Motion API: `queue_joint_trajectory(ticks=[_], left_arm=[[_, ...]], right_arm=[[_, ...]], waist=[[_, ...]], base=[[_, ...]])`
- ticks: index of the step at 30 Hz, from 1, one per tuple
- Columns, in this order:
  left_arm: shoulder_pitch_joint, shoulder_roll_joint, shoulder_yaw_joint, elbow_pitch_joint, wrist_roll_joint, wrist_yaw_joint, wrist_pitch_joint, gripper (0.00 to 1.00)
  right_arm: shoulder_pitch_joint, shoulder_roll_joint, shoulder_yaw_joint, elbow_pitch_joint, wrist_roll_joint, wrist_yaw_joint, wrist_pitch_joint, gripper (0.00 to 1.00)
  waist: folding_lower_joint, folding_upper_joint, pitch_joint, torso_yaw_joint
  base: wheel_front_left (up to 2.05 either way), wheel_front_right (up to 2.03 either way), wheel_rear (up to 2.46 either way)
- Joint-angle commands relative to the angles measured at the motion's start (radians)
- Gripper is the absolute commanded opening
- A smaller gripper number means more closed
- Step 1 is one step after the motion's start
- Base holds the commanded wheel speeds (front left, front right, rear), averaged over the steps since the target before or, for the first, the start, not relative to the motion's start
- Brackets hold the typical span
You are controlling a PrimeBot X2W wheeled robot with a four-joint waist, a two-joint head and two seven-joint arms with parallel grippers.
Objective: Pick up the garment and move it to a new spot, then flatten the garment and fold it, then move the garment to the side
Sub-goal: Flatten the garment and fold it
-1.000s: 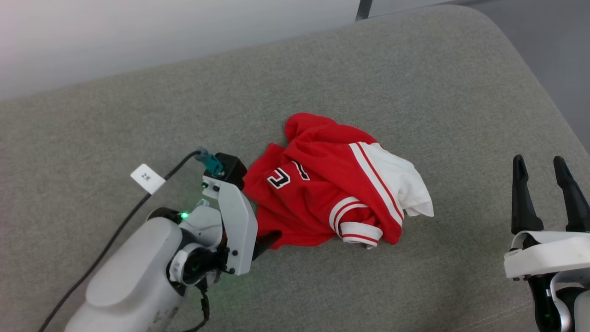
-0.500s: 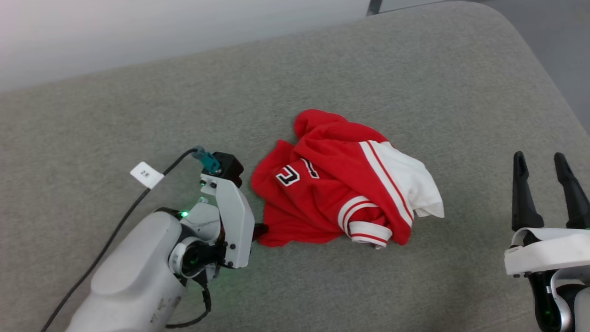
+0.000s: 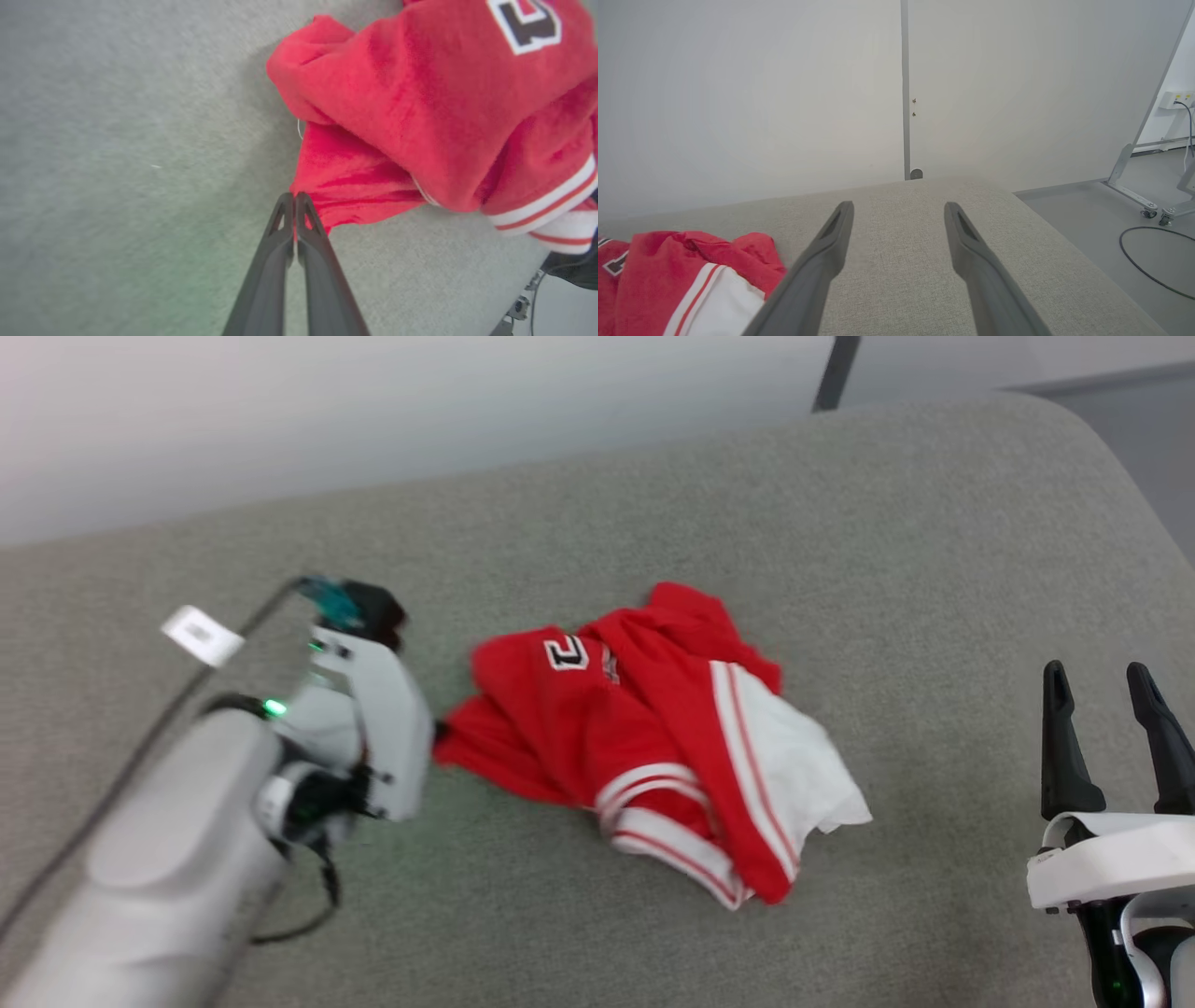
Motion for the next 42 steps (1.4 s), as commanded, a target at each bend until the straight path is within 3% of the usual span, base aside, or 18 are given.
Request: queue_joint_trajectory(ticks=[1, 12, 23, 24, 25, 26, 27, 28, 37, 42], left_arm=[[-0.012, 0.012, 0.003, 0.004, 0.013, -0.004, -0.007, 0.0], [-0.104, 0.128, -0.021, 0.102, 0.138, -0.022, -0.112, 0.0], [-0.071, 0.064, -0.032, 0.272, 0.101, -0.031, -0.188, 0.0], [-0.071, 0.056, -0.031, 0.281, 0.095, -0.032, -0.195, 0.05], [-0.072, 0.049, -0.031, 0.289, 0.088, -0.032, -0.201, 0.36], [-0.074, 0.044, -0.033, 0.295, 0.086, -0.034, -0.206, 0.51], [-0.078, 0.042, -0.037, 0.298, 0.085, -0.035, -0.213, 0.79], [-0.083, 0.041, -0.037, 0.298, 0.081, -0.036, -0.222, 0.98], [-0.079, 0.027, -0.025, 0.259, 0.018, -0.039, -0.238, 1.0], [-0.046, 0.008, -0.011, 0.214, -0.05, -0.03, -0.165, 1.0]], right_arm=[[0.014, 0.002, 0.002, -0.005, -0.008, -0.001, 0.004, 1.0], [0.04, 0.002, 0.02, -0.039, -0.016, -0.001, 0.038, 1.0], [0.035, 0.002, 0.036, -0.043, -0.006, -0.001, 0.05, 1.0], [0.035, 0.002, 0.038, -0.042, -0.008, -0.001, 0.052, 1.0], [0.035, 0.002, 0.042, -0.041, -0.01, -0.001, 0.053, 1.0], [0.036, 0.002, 0.045, -0.04, -0.011, -0.001, 0.055, 1.0], [0.038, 0.002, 0.048, -0.04, -0.013, -0.001, 0.058, 1.0], [0.039, 0.002, 0.051, -0.039, -0.013, -0.001, 0.062, 1.0], [0.052, 0.002, 0.048, -0.044, -0.024, -0.001, 0.083, 1.0], [0.06, 0.002, 0.055, -0.05, -0.026, -0.001, 0.095, 1.0]], waist=[[0.0, 0.0, -0.02, 0.017], [0.0, 0.0, -0.035, 0.015], [0.0, 0.0, -0.017, 0.009], [0.0, 0.0, -0.019, 0.012], [0.0, 0.0, -0.02, 0.016], [0.0, 0.0, -0.024, 0.02], [0.0, 0.0, -0.027, 0.025], [0.0, 0.0, -0.032, 0.03], [0.0, 0.0, -0.078, 0.094], [0.0, 0.0, -0.097, 0.11]], base=[[0.0, 0.0, 0.0], [0.0, 0.0, 0.0], [0.0, 0.0, 0.0], [0.0, 0.0, 0.0], [0.0, 0.0, 0.0], [0.0, 0.0, 0.0], [0.0, 0.0, 0.0], [0.0, 0.0, 0.0], [0.0, 0.0, 0.0], [0.0, 0.0, 0.0]])
